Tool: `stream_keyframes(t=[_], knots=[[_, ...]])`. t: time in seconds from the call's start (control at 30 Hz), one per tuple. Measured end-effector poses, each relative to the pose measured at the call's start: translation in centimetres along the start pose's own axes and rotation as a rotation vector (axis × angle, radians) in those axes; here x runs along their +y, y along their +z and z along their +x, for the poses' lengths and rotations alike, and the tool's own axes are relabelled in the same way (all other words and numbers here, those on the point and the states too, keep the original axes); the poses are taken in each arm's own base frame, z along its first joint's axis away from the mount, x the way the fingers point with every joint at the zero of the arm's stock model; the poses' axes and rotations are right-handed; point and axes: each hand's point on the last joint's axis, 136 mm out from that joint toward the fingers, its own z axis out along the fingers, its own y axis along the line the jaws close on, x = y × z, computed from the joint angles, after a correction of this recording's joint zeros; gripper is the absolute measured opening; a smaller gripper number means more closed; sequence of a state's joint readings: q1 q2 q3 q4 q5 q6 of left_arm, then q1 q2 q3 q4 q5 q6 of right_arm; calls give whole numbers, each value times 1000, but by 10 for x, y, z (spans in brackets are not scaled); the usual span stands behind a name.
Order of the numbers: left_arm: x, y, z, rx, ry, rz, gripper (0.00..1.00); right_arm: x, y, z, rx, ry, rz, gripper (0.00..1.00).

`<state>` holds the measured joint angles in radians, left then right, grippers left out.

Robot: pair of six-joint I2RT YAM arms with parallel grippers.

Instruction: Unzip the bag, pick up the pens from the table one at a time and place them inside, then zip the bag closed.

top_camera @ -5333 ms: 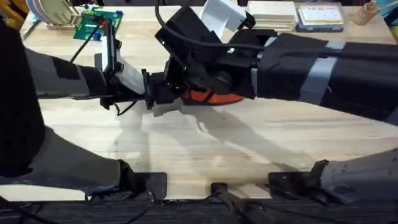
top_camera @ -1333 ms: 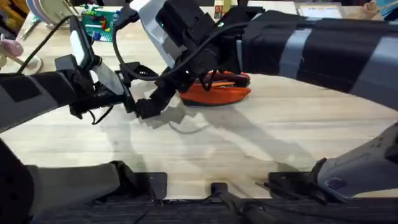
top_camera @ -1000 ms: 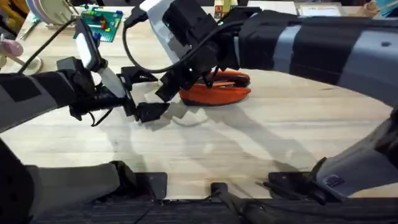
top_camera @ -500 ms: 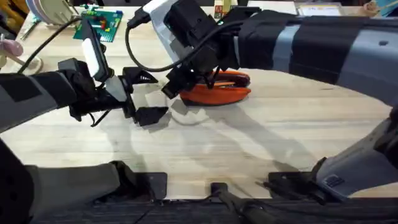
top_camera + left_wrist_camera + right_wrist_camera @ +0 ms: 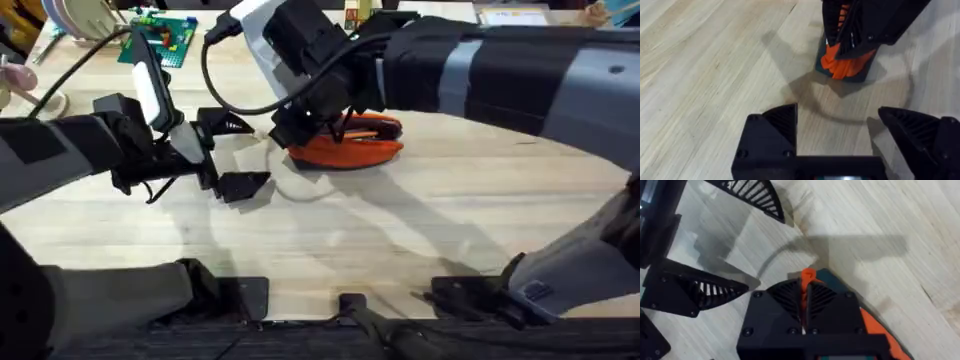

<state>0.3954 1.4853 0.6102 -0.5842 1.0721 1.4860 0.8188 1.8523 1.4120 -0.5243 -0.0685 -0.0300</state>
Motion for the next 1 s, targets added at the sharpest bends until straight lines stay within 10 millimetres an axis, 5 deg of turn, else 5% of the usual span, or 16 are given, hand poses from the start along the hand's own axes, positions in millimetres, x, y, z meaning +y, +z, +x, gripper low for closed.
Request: stream_keyframes(t=[0.1, 0.47, 1.0], knots=[[0, 0, 0, 0, 0, 0, 993, 0, 0, -1, -5, 0, 0, 38], [-3, 0, 0, 1, -17, 9, 994, 0, -1, -6, -23, -3, 0, 29], [-6, 0, -10, -59, -30, 20, 994, 4, -37, -10, -57, 69, -1, 30]])
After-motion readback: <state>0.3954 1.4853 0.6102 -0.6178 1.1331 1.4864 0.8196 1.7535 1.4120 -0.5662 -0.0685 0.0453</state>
